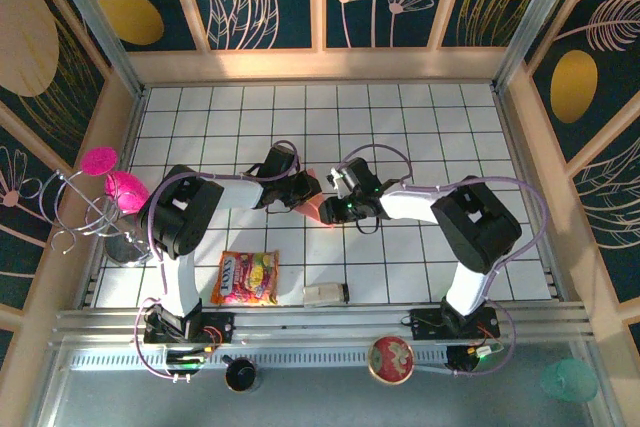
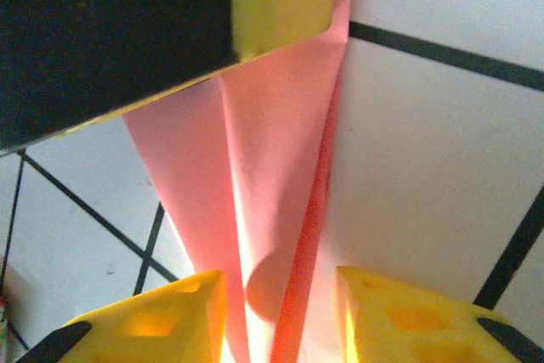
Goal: Fold a paper plane with a square sheet of paper (pick it up from the middle)
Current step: Fourth fold the wing at the center of the table.
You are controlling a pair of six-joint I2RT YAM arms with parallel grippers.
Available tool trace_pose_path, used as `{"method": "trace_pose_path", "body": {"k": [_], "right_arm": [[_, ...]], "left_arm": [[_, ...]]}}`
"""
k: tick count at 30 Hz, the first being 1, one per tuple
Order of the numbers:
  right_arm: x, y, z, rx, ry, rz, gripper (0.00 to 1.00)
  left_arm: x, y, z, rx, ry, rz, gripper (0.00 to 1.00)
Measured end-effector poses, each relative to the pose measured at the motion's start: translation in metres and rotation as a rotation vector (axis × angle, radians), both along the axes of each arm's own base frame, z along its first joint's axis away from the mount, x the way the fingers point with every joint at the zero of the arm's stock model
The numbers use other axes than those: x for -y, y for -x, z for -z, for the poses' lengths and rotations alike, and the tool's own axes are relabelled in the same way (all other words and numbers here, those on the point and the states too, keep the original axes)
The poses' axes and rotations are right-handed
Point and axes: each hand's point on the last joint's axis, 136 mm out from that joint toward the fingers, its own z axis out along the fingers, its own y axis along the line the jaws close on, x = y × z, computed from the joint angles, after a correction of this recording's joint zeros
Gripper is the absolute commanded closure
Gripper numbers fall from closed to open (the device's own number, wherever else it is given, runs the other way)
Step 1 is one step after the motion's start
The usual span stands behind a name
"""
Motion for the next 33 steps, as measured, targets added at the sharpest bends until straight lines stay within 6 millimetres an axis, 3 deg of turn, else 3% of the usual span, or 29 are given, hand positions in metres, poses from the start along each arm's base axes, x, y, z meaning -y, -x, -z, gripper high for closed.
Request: {"method": "trace_pose_path", "body": {"k": [10, 25, 29, 33], "right_arm": [[0.003, -0.002, 0.004, 0.008, 0.019, -0.001, 0.76], [0.005, -0.003, 0.006, -0.005, 0.015, 0.002, 0.79], [0.005, -0.003, 0.006, -0.007, 0.016, 0.002, 0.79], [0.005, -0.003, 0.006, -0.011, 0.014, 0.002, 0.79]], "left_arm": [[0.001, -0.001, -0.001, -0.004, -0.003, -0.001, 0.81], [0.001, -0.002, -0.002, -0.006, -0.009, 0.003, 0.78], [0.002, -0.003, -0.009, 0.009, 0.004, 0.006, 0.77], [0.002, -0.006, -0.029, 0.057, 0.046, 0.009, 0.78]]}}
